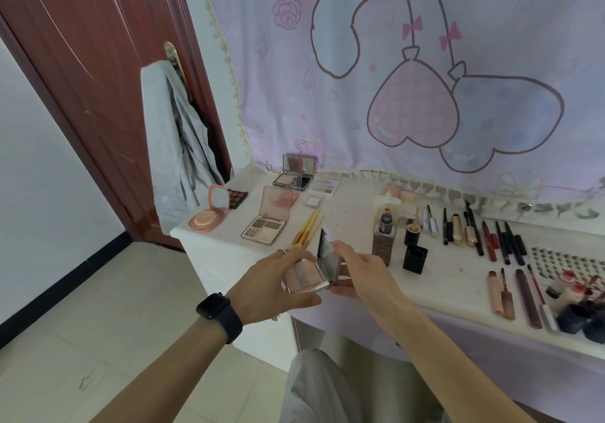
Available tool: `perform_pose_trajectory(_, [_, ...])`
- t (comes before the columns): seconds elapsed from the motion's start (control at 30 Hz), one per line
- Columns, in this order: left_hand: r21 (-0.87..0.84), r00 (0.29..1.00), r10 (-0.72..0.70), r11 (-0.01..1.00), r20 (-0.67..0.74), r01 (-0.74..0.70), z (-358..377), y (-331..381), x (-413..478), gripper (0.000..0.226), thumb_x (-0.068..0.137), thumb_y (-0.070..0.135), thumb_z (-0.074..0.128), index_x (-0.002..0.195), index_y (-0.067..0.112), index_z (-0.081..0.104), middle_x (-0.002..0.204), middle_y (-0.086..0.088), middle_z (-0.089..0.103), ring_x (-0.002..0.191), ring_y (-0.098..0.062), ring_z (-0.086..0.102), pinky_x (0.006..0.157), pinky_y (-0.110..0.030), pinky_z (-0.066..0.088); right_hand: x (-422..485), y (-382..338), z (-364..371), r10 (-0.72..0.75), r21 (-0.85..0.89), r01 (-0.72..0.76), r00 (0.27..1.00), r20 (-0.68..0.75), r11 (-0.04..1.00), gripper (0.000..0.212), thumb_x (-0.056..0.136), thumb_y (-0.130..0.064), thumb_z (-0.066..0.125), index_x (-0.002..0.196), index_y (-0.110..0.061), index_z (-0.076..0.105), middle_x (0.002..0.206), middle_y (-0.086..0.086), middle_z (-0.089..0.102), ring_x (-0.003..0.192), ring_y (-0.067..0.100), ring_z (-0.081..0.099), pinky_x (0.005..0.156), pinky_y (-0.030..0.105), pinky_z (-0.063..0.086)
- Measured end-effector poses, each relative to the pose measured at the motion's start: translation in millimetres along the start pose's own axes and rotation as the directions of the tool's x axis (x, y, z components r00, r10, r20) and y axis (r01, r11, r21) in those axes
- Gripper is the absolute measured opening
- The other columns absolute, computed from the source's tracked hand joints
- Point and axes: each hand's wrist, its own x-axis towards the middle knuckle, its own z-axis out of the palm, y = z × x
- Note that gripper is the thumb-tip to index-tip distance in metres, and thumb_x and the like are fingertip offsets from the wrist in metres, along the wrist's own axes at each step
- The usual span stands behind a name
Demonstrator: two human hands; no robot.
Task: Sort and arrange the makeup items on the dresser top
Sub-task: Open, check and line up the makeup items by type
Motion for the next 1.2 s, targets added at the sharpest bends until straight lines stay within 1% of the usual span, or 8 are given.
perform_pose_trajectory(0.13, [-0.077,0.992,-0.108,0.991,0.066,0.113,-3.1,4.4,5.0,0.096,0.064,0.062,0.077,0.146,0.039,0.031,0.126,0.02,0.051,0.112,-0.007,0.055,0.094,-0.027,0.051,3.3,-0.2,1.7,-0.009,-0.002,0.009,1.0,0.008,1.0,0.035,0.097,-0.05,0.058,0.093,-0.02,0.076,0.083,0.0,0.079,0.075,0.016,0.077,0.061,0.02,0.057])
perform_pose_trajectory(0.4, [-0.089,0.977,-0.169,0.979,0.133,0.181,-30.0,-1.0,26.2,0.079,0.063,0.04,0.087,0.133,0.039,0.05,0.117,0.021,0.056,0.109,-0.007,0.057,0.096,-0.03,0.051,16.9,-11.4,14.0,-0.02,-0.037,0.022,0.999,0.04,0.999,0.038,0.099,-0.05,0.051,0.1,-0.022,0.077,0.087,0.0,0.079,0.079,0.015,0.076,0.068,0.023,0.06])
perform_pose_trajectory(0.6, [-0.04,0.983,-0.172,0.984,0.071,0.175,-55.3,-7.9,36.1,0.083,0.059,0.046,0.086,0.135,0.042,0.053,0.12,0.022,0.057,0.113,-0.005,0.054,0.099,-0.028,0.047,32.3,-31.3,28.5,-0.024,-0.053,0.03,0.993,0.114,0.998,0.041,0.099,-0.052,0.052,0.105,-0.02,0.076,0.091,0.002,0.079,0.082,0.017,0.076,0.069,0.025,0.059])
perform_pose_trajectory(0.7, [-0.121,0.99,-0.14,0.983,0.008,0.139,-70.9,-7.3,42.2,0.067,0.054,0.053,0.086,0.116,0.052,0.059,0.114,0.025,0.064,0.103,0.005,0.056,0.092,-0.019,0.047,41.8,-50.3,37.4,-0.033,-0.064,0.041,0.992,0.125,0.997,0.049,0.1,-0.06,0.043,0.098,-0.023,0.076,0.089,0.001,0.079,0.078,0.016,0.076,0.062,0.025,0.058])
perform_pose_trajectory(0.83, [-0.308,0.976,-0.185,0.941,-0.117,0.141,-96.6,-17.8,57.7,0.059,0.067,0.017,0.091,0.114,0.031,0.06,0.109,0.003,0.062,0.089,0.003,0.058,0.084,-0.018,0.051,58.3,-53.7,39.3,-0.131,-0.158,0.132,0.991,0.019,0.979,0.049,0.104,-0.06,0.026,0.112,-0.028,0.061,0.11,-0.002,0.069,0.098,0.015,0.067,0.092,0.038,0.053])
perform_pose_trajectory(0.93, [-0.269,0.943,-0.251,0.944,-0.22,0.189,-124.9,-28.7,75.0,0.069,0.065,0.03,0.092,0.122,0.032,0.054,0.113,0.009,0.061,0.092,-0.001,0.061,0.075,-0.014,0.049,73.0,-33.5,32.1,-0.251,-0.425,0.199,0.966,-0.069,0.883,0.033,0.105,-0.049,0.028,0.112,-0.033,0.055,0.11,-0.002,0.063,0.1,0.011,0.059,0.095,0.037,0.046])
perform_pose_trajectory(1.0, [-0.267,0.912,-0.304,0.936,-0.275,0.231,-146.6,-37.3,88.5,0.074,0.061,0.042,0.091,0.122,0.04,0.049,0.11,0.015,0.058,0.081,0.003,0.064,0.063,-0.01,0.048,84.3,-20.4,26.3,-0.302,-0.567,0.175,0.943,-0.137,0.805,0.037,0.106,-0.039,0.031,0.135,-0.025,0.051,0.135,-0.003,0.054,0.124,0.015,0.048,0.107,0.036,0.039])
perform_pose_trajectory(1.2, [-0.218,0.862,-0.448,0.889,-0.238,0.402,-185.5,-75.7,147.7,0.09,0.064,0.046,0.087,0.14,0.023,0.045,0.11,0.006,0.058,0.1,-0.016,0.061,0.076,-0.026,0.047,120.9,5.9,18.0,-0.269,-0.859,-0.063,0.936,-0.228,0.508,0.051,0.107,-0.023,0.027,0.156,-0.012,0.023,0.168,0.006,0.013,0.155,0.023,0.006,0.126,0.034,0.006])
